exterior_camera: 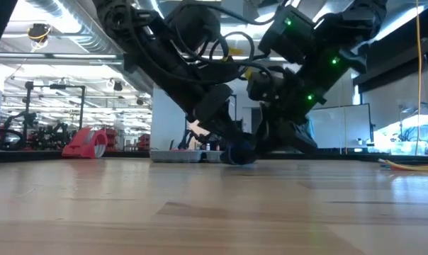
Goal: Coil cords
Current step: Coil the blue wire into the black spool, then uncoil the blue wire from the spool
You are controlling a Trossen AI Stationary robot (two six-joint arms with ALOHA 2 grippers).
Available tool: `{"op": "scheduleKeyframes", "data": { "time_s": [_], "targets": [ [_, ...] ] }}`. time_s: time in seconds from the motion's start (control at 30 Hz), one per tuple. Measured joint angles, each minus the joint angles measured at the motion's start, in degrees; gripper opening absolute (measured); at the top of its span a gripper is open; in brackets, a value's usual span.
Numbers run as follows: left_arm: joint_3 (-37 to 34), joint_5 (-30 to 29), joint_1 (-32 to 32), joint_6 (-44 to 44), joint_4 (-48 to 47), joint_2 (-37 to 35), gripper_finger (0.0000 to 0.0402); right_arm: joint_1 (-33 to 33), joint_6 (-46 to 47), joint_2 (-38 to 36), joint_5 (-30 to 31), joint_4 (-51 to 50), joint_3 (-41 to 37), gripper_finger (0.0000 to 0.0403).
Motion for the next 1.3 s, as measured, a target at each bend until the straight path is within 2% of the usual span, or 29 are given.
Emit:
{"op": "scheduleKeyframes", "data": {
  "time_s": [0.13, 0.23, 0.47, 0.67, 0.77, 0.83, 0.97, 1.07, 1.17, 1.3],
  "targets": [
    [0.02, 0.03, 0.13, -0.09, -1.02, -0.11, 0.0084, 0.04, 0.11, -0.63, -0.89, -0.03, -0.01, 0.0145],
    [0.17, -0.01, -0.56, 0.29, -5.80, -2.32, 0.0109, 0.04, 0.15, -1.49, -0.55, -0.90, 0.01, 0.0145],
    [0.46, -0.07, -2.03, 3.66, -15.38, -8.65, 0.0120, 0.02, 0.12, -1.73, -0.40, -1.25, 0.07, 0.0145],
    [0.59, -0.27, -1.45, 5.34, -10.30, -12.85, 0.0117, 2.58, 3.48, -8.64, 1.00, -12.96, 0.12, 0.0145],
    [0.42, -0.30, -0.13, 6.93, -5.47, -12.22, 0.0117, 3.17, 8.46, -14.29, -1.81, -16.64, -1.02, 0.0145],
    [0.28, -0.34, 0.95, 7.70, -1.45, -10.92, 0.0117, 2.96, 10.84, -17.56, -5.49, -13.03, -4.04, 0.0145],
    [0.02, -0.38, 2.53, 6.60, -0.21, -7.73, 0.0117, 2.98, 11.95, -20.23, -9.50, 3.75, -13.79, 0.0145],
    [0.02, -0.39, 2.99, 5.16, 0.26, -5.98, 0.0117, 2.99, 11.82, -19.45, -9.17, 18.83, -20.95, 0.0145],
    [0.02, -0.32, 3.45, 5.07, -0.13, -3.52, 0.0117, 2.94, 10.10, -18.13, -5.69, 30.24, -25.67, 0.0145],
    [-0.03, -0.35, 4.45, 5.47, 0.75, -1.30, 0.0117, 2.94, 8.99, -17.06, -3.85, 36.68, -27.20, 0.0145]
  ]
}}
